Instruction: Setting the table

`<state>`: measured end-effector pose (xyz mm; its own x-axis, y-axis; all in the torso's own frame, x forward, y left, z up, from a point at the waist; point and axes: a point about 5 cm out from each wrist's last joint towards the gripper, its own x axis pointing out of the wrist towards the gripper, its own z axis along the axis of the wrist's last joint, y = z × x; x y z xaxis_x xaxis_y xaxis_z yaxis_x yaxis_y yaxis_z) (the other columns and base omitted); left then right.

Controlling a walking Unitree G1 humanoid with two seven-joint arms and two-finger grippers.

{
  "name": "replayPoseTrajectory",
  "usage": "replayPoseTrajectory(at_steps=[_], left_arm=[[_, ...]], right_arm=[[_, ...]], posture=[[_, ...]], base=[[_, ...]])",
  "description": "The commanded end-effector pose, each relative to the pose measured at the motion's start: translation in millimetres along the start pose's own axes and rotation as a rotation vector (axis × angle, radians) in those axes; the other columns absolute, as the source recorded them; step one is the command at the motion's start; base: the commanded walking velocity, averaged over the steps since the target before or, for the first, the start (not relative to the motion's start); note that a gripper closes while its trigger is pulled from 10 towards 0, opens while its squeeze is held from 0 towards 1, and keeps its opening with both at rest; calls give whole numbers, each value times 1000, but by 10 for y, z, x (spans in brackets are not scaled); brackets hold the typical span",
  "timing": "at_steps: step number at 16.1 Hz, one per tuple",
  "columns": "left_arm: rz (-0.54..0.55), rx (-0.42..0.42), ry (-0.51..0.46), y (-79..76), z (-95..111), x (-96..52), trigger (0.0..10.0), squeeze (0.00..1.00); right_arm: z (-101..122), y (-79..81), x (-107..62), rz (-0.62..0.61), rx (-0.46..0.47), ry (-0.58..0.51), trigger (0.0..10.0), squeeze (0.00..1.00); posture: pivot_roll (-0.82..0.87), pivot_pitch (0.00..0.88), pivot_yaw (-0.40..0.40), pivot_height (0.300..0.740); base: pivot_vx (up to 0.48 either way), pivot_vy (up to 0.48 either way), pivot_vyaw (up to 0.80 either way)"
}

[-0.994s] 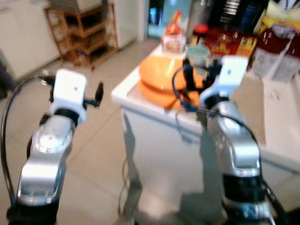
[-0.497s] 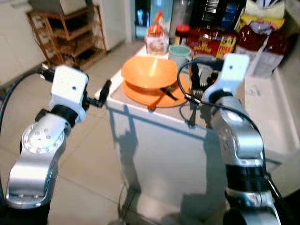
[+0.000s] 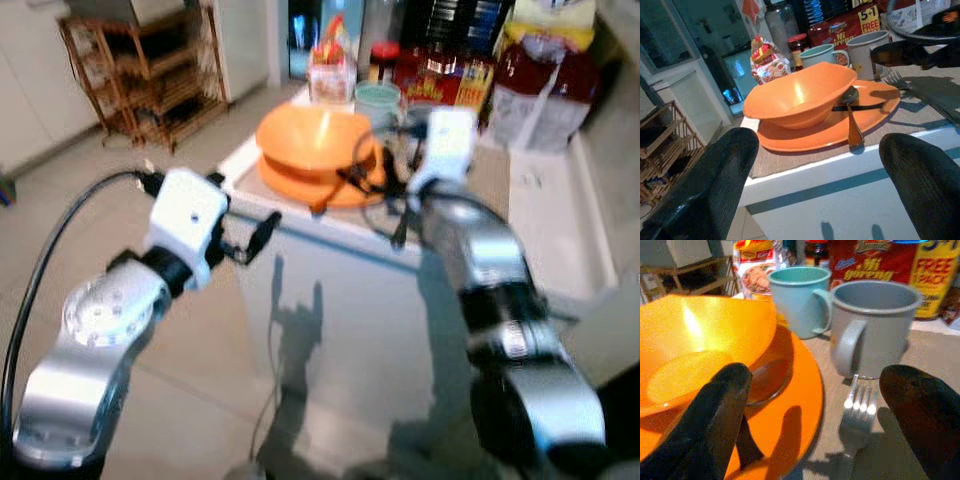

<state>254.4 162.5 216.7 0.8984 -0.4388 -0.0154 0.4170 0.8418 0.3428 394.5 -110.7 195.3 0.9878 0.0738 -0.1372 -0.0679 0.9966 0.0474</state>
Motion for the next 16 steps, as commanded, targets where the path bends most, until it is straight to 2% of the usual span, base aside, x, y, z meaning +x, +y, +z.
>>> replayPoseTrajectory(at_steps=[1,4,11,16], left_arm=[[19,21,-6,37,39,15,10000,0],[50,38,-19,46,58,33,10000,0],[73,49,-21,62,65,50,10000,0],[35,32,-35,15,99,-23,10000,0]], right_arm=[[125,-50,52,-24,-6,-47,10000,0],[223,-78,86,-55,14,-89,10000,0],[206,-138,176,-130,15,-96,10000,0],[201,-101,217,-177,19,-72,10000,0]], posture=[[149,14,-20,740],[146,17,-17,740],[142,33,-8,740],[177,66,-16,740]], base=[[0,0,0],[0,0,0],[0,0,0],[0,0,0]])
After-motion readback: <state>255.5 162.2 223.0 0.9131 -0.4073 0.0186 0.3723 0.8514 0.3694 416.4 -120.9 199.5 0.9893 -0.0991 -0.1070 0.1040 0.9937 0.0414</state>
